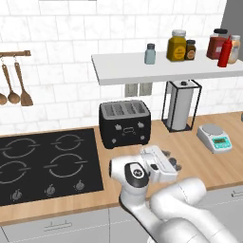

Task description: Put the shaker and condiment bottle from the counter next to their counterparts in the cabinet.

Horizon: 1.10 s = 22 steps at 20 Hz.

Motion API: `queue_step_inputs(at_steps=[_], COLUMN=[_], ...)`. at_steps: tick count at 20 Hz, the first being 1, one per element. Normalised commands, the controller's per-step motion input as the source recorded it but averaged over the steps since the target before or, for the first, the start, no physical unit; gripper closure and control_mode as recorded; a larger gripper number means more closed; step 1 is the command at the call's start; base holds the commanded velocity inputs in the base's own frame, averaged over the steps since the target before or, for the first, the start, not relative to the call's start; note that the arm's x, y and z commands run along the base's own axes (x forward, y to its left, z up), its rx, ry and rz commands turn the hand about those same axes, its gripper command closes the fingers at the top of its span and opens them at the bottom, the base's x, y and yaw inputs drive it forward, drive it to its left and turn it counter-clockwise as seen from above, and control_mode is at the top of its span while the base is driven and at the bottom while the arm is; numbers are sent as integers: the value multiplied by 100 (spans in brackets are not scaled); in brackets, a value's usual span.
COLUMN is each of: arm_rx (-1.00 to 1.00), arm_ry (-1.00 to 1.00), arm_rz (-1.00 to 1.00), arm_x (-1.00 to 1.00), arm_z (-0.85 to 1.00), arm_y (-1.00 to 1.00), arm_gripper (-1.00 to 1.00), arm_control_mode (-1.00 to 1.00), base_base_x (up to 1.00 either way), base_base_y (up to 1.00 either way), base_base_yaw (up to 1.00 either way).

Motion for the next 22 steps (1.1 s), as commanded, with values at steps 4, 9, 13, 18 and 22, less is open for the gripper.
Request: queue_step_inputs(at_steps=[4,9,13,18,22], arm_rx=[7,14,12,7,0], arm_ry=[2,3,5,7,5], arm_rz=[-3,-1,0,0,0], arm_x=[3,4,15,28,31], arm_z=[-41,-17,-8,-21,-35], arm_y=[0,0,0,1,9], arm_gripper=[-100,-100,-100,-100,-100], arm_control_mode=[-100,-100,-100,-100,-100], base_base_x=[0,0,0,0,0], base_base_y=[0,0,0,0,0], base_base_yaw=[0,0,0,0,0])
